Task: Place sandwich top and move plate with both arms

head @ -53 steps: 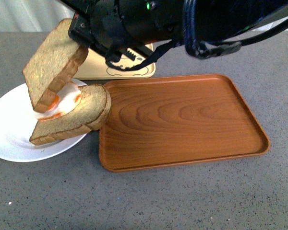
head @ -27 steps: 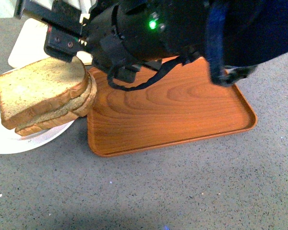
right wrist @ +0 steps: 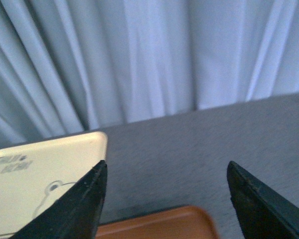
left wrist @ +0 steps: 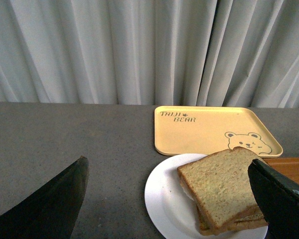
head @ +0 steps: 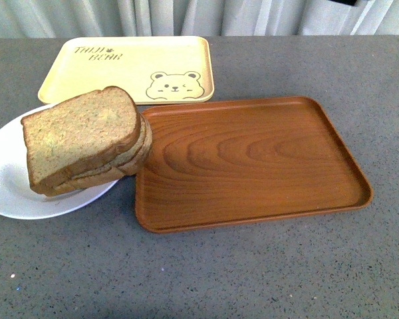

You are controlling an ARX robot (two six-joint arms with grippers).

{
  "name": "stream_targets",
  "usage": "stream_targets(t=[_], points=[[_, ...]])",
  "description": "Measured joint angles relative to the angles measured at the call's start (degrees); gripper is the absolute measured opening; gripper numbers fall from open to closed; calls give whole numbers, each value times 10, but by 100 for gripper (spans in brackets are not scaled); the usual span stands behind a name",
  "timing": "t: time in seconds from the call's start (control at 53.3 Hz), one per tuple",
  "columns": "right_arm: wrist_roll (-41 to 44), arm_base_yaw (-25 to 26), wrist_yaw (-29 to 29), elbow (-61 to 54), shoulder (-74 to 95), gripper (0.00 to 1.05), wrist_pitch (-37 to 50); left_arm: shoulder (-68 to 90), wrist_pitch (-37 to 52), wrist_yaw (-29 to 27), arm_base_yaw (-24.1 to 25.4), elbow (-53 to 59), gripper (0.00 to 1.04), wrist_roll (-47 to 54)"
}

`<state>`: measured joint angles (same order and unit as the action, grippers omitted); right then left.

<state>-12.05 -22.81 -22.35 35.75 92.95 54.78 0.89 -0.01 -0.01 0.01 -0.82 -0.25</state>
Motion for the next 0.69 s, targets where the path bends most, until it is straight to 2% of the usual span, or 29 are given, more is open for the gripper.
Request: stream_targets(t=[0.056, 0.113, 0.188, 0.356, 0.469, 0.563, 0.694], points=[[63, 21, 17, -60, -43, 55, 44, 0, 0, 0, 0, 0, 96, 0], [83, 32, 33, -91, -69, 46, 50, 0, 0, 0, 0, 0, 96, 0], [96, 47, 49, -125, -96, 36, 51, 0, 0, 0, 0, 0, 96, 0], [112, 95, 96, -211, -185, 1, 44, 0, 0, 0, 0, 0, 96, 0], [116, 121, 120, -251, -239, 2, 28, 0, 0, 0, 0, 0, 96, 0], [116, 134, 133, -279, -249, 2, 53, 0, 0, 0, 0, 0, 96, 0], [117, 150, 151, -307, -294, 2, 23, 0, 0, 0, 0, 0, 96, 0]])
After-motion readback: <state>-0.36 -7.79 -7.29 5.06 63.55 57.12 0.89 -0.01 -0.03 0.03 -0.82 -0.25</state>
